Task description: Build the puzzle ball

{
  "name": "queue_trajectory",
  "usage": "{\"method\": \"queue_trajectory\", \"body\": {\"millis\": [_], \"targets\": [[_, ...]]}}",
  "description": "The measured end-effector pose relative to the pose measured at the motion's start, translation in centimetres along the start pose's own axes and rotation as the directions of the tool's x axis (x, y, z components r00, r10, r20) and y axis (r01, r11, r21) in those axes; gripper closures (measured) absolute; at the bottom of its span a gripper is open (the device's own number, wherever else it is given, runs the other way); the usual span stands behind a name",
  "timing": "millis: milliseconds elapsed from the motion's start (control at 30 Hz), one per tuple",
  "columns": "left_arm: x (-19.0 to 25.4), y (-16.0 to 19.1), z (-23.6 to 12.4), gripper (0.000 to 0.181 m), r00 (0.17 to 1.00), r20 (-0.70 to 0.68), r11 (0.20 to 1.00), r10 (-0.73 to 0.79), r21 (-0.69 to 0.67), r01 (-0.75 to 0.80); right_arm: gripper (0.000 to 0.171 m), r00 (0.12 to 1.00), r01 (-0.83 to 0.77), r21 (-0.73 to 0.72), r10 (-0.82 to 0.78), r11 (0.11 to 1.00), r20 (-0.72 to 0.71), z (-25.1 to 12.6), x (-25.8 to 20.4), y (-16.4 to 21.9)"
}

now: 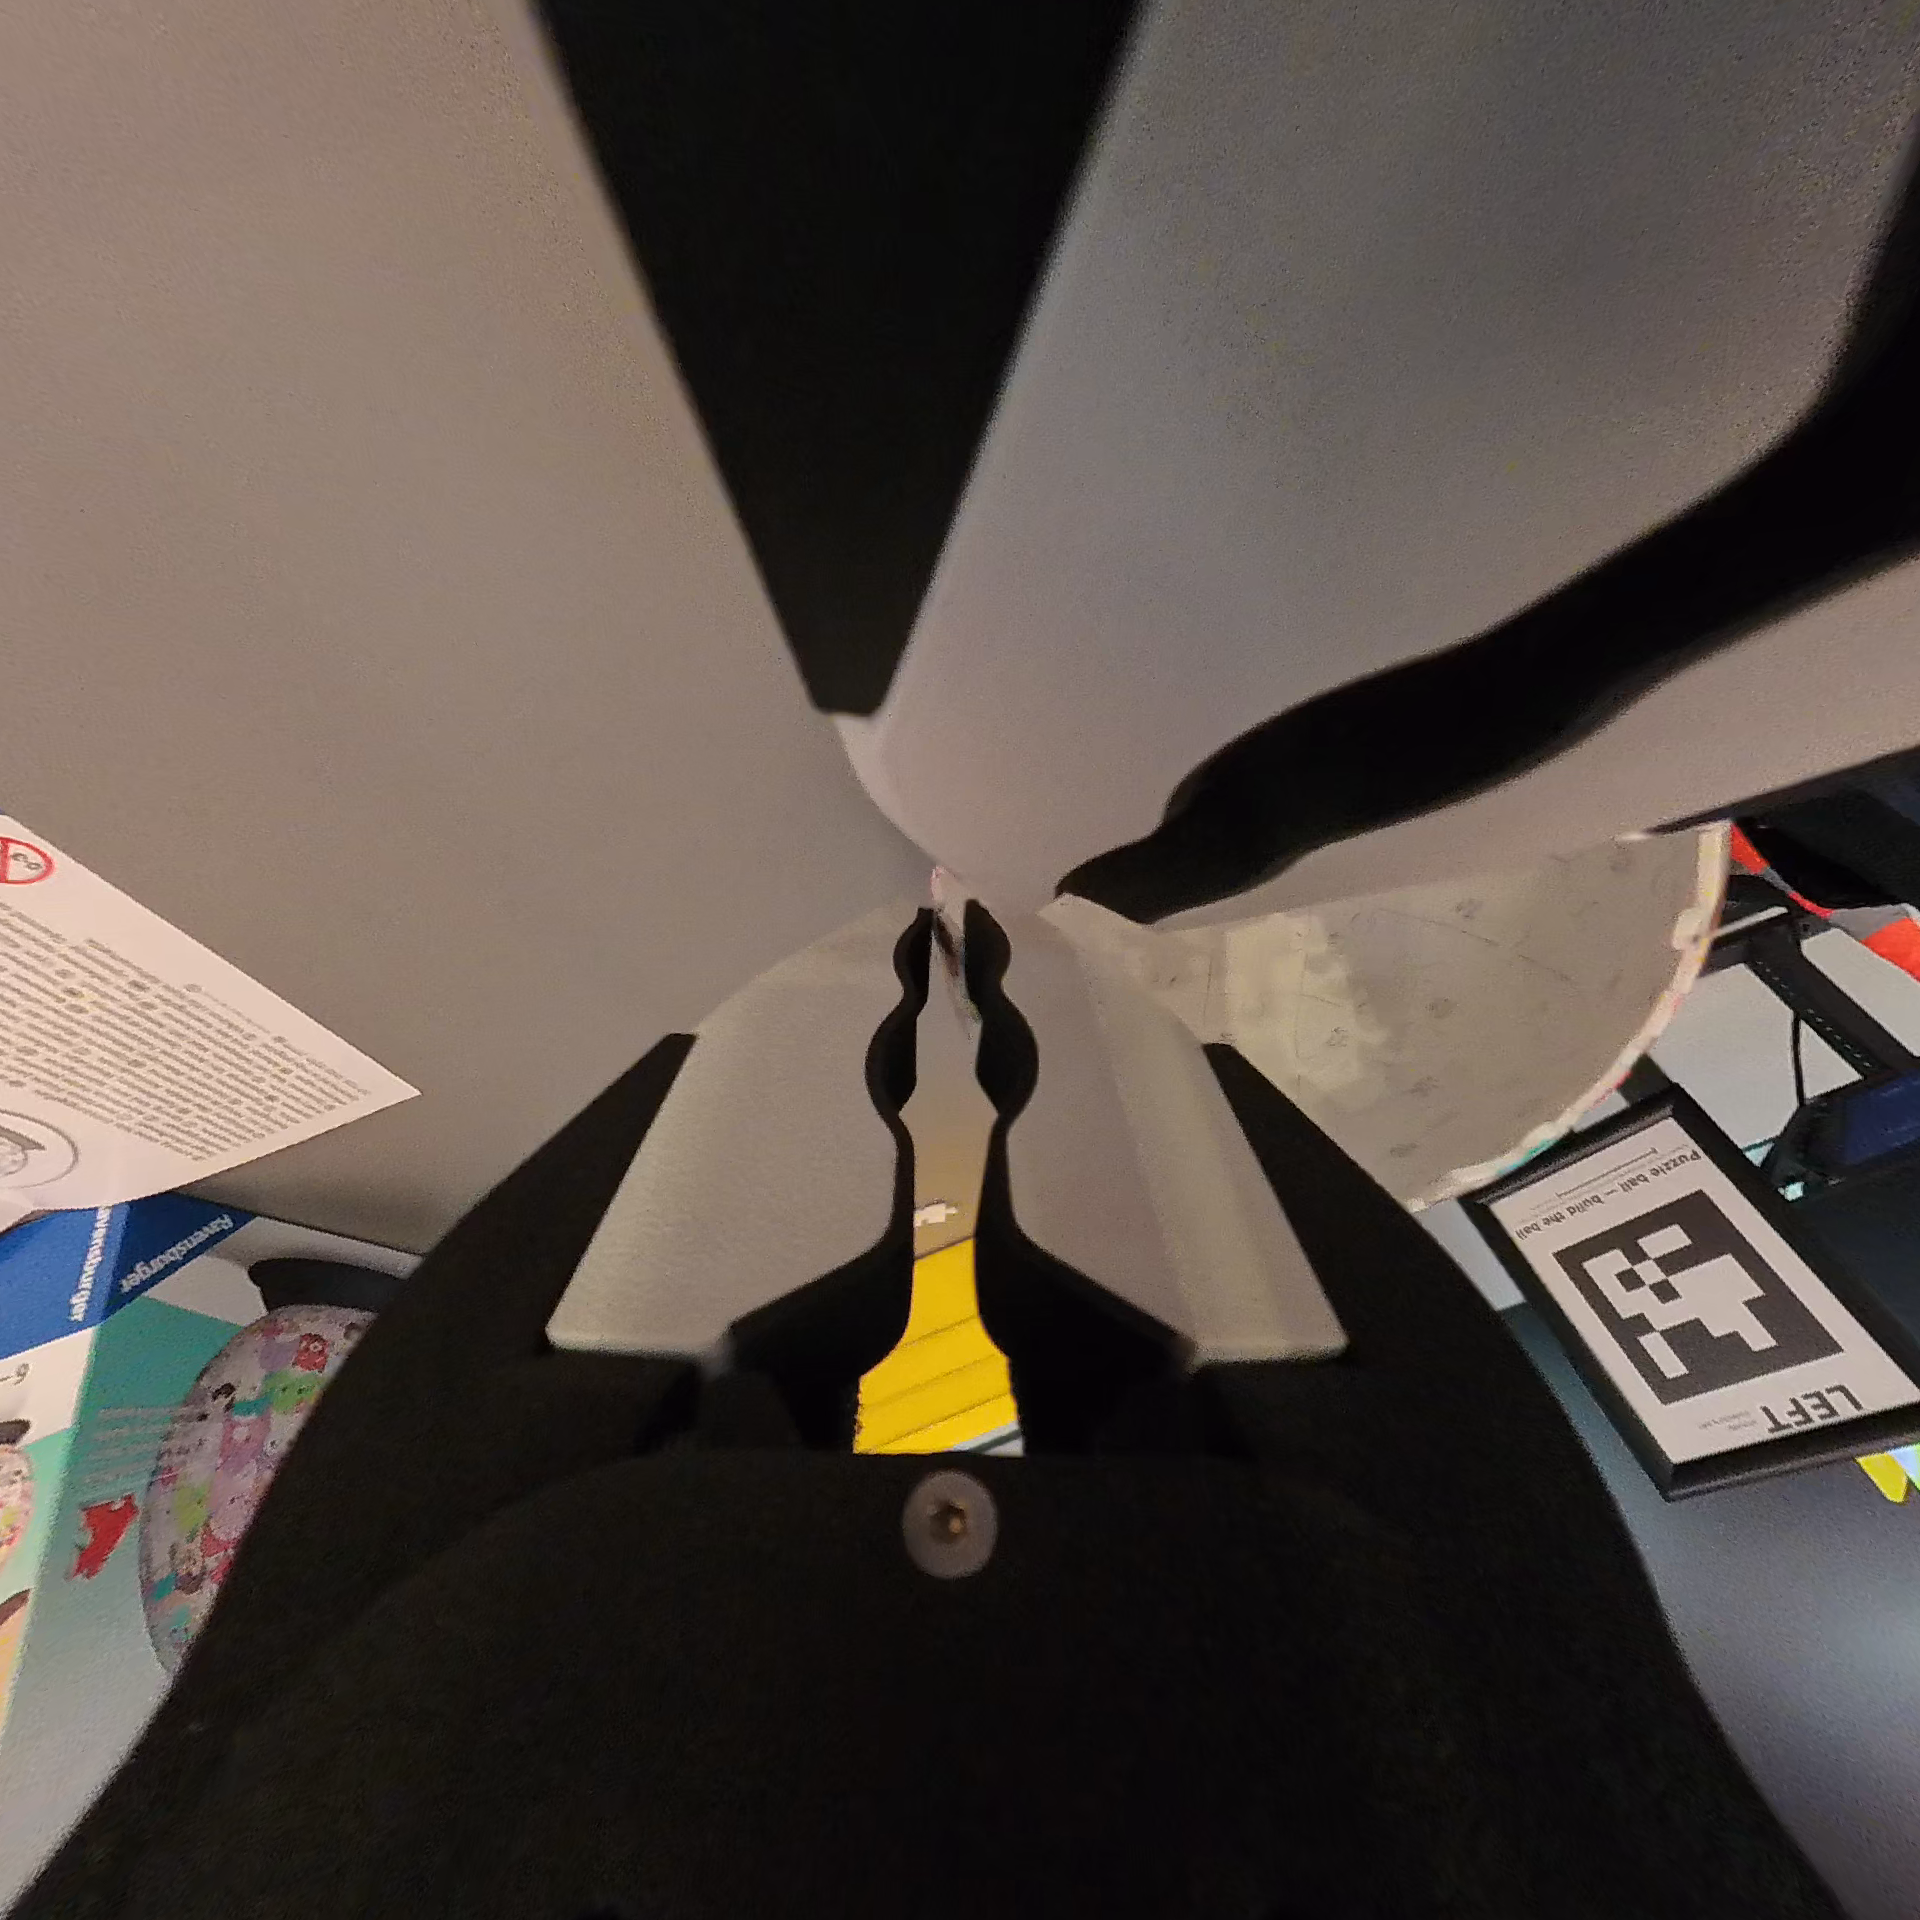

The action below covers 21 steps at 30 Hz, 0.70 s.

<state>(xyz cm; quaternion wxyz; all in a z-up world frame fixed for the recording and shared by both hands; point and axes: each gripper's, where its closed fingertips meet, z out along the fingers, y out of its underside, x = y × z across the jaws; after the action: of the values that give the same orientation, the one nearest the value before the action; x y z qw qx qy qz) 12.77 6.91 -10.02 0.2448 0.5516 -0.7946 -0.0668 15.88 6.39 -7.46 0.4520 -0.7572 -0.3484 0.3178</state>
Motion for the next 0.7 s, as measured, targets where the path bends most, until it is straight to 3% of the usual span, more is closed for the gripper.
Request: {"method": "queue_trajectory", "body": {"millis": [233,467,567,700], "targets": [[-0.2,-0.6,-0.8,0.153,0.999,-0.017,0.998,-0.03,0.057,0.031,0.161,0.999,-0.042,0.022,0.041,0.999,0.031,0.0,0.0,0.6],[-0.2,-2.3,-5.6,0.145,0.999,0.005,0.944,-0.049,0.326,0.045,0.158,1.0,0.01,0.025,-0.01,1.0,0.0,-0.3,-0.2,1.1],[1.0,-1.8,-9.3,0.145,0.998,0.001,0.809,-0.069,0.585,0.056,0.154,0.999,0.049,0.049,-0.049,0.998,-0.018,-1.4,-0.3,1.1],[2.9,2.9,-10.7,0.133,0.982,0.126,0.588,-0.143,0.809,-0.018,0.145,0.992,0.12,0.067,-0.118,0.99,-0.037,-2.7,-0.7,1.3]]}}
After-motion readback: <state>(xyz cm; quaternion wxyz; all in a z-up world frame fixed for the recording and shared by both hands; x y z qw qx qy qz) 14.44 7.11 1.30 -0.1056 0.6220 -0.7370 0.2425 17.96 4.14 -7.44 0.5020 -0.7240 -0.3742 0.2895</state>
